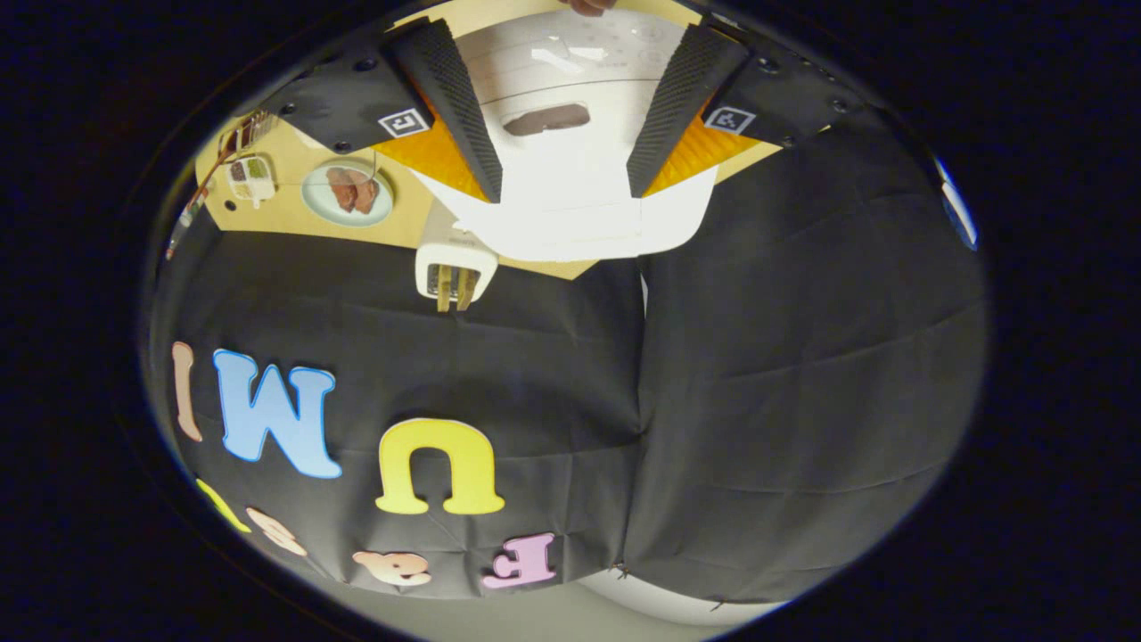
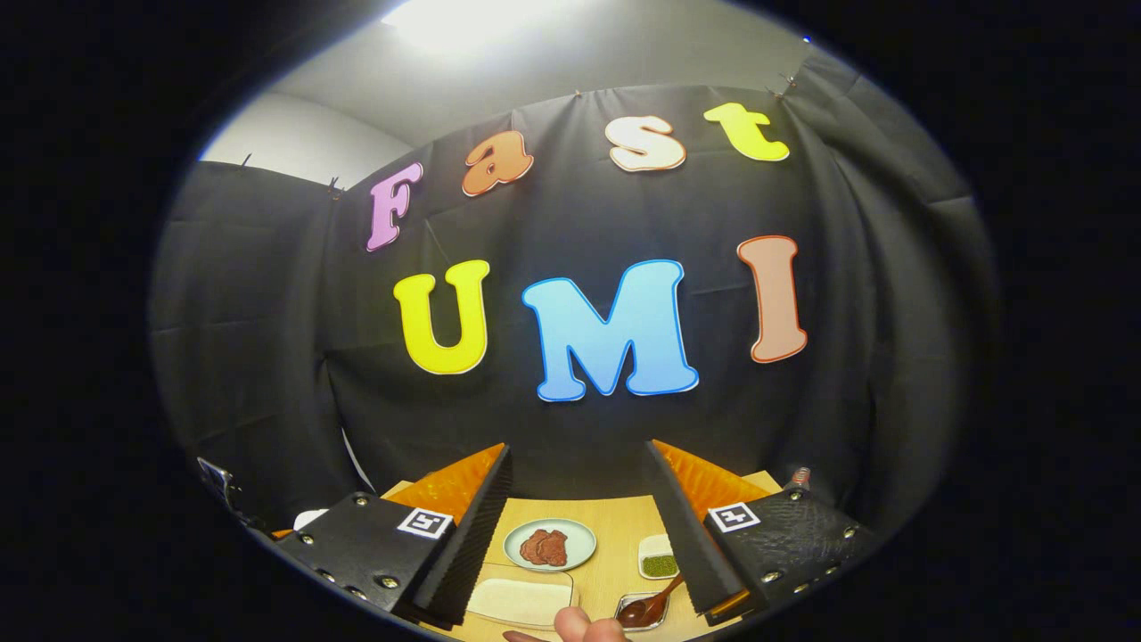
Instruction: Close the left gripper, press the button to open the rice cooker; take a wooden spoon from the chopstick holder with the right hand, scoop a spoonful of rice and pour it into the rice cooker, then put the wooden spoon back into the chopstick holder.
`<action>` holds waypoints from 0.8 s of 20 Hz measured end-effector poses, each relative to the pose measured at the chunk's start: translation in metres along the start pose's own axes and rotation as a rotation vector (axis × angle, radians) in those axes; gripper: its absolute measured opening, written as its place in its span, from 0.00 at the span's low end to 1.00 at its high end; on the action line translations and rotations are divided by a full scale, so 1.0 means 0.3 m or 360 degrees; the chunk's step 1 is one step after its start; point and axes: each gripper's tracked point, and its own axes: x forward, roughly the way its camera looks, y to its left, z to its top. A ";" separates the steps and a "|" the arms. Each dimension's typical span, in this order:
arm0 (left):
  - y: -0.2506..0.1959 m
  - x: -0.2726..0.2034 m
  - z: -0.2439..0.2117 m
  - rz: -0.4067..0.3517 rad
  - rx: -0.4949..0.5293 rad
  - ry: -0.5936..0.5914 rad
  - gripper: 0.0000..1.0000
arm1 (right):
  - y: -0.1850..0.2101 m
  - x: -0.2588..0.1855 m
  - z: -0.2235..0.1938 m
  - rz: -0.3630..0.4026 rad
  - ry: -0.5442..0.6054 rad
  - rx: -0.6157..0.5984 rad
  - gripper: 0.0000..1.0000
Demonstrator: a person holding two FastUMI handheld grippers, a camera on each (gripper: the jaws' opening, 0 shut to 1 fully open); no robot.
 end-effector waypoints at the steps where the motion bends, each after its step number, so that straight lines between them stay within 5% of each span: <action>1: -0.019 -0.008 0.057 -0.0029 0.0005 -0.0038 0.99 | -0.004 -0.012 -0.001 -0.0020 -0.0004 0.0001 0.89; 10: -0.320 -0.264 0.726 -0.0436 0.0003 -0.0431 0.94 | -0.006 -0.143 0.008 -0.0145 0.0018 -0.0070 0.89; 16: -0.501 -0.413 0.887 -0.0598 -0.0021 -0.0483 0.98 | -0.071 -0.192 0.079 -0.0208 -0.0001 -0.0090 0.89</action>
